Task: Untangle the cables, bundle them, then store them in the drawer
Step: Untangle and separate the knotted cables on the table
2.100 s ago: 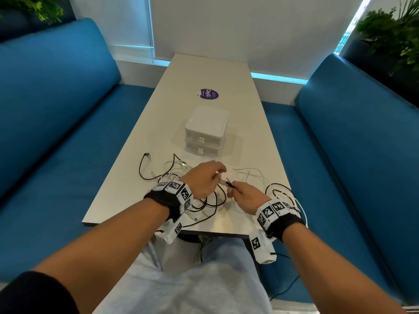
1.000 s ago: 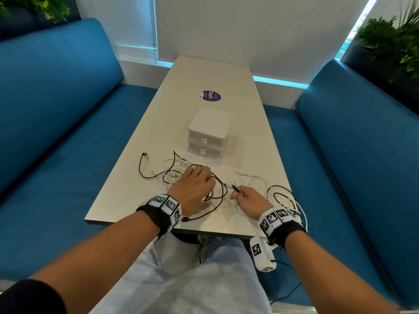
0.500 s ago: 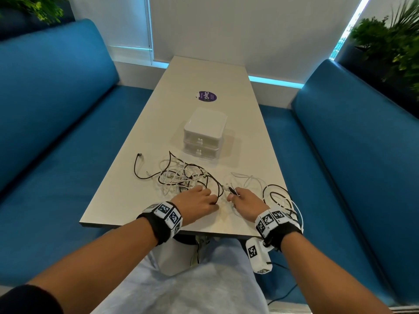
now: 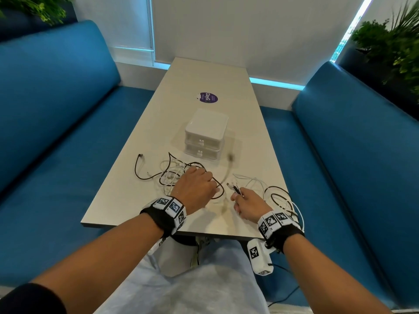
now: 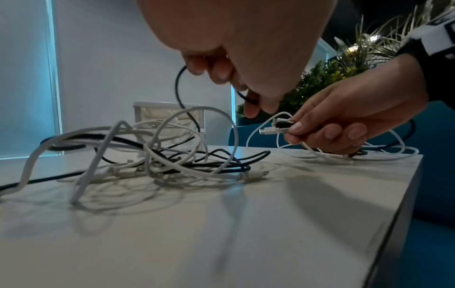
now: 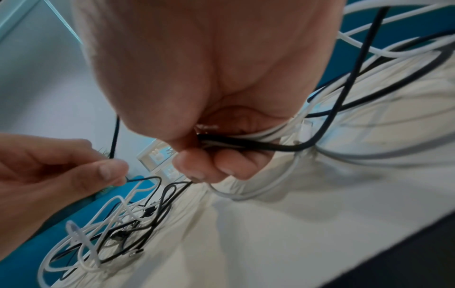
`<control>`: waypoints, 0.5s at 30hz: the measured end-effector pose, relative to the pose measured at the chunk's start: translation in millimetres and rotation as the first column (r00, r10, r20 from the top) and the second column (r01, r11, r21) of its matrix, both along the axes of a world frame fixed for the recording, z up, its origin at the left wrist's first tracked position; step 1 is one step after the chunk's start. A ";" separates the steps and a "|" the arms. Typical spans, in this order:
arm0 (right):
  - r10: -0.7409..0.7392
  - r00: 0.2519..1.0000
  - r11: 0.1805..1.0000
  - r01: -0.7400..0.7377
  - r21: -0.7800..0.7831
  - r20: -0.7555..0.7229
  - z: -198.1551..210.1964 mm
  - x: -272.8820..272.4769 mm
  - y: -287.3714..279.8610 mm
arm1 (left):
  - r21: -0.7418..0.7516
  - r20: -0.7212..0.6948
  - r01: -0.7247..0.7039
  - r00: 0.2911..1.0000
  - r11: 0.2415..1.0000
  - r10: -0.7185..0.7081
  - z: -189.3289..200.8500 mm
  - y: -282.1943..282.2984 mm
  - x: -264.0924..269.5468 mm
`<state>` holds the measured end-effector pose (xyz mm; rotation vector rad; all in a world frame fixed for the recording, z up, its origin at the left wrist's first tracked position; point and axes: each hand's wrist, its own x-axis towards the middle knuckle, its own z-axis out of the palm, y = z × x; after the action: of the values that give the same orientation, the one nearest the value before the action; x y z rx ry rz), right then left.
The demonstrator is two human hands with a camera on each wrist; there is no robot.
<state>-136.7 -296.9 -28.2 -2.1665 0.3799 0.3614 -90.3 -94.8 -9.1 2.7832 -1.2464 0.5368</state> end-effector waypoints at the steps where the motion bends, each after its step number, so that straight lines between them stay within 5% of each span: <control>1: 0.001 1.000 1.000 -0.001 0.002 0.003 -0.5 0.0 -0.4 | -0.018 0.012 -0.017 1.000 1.000 0.017 -2.7 -0.5 0.3; 8: -0.109 0.993 0.987 0.103 0.125 0.042 2.4 1.0 0.7 | -0.013 -0.139 -0.004 0.990 1.000 0.002 -20.2 -3.4 -5.1; 15: -0.231 0.970 0.951 0.208 0.231 0.080 8.3 6.3 -1.1 | 0.095 -0.010 0.109 0.994 0.989 -0.109 -24.2 -10.5 -10.5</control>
<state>-130.4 -297.9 -19.8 -1.8940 0.4922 0.1544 -100.8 -105.3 -33.3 2.7690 -1.4500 0.4743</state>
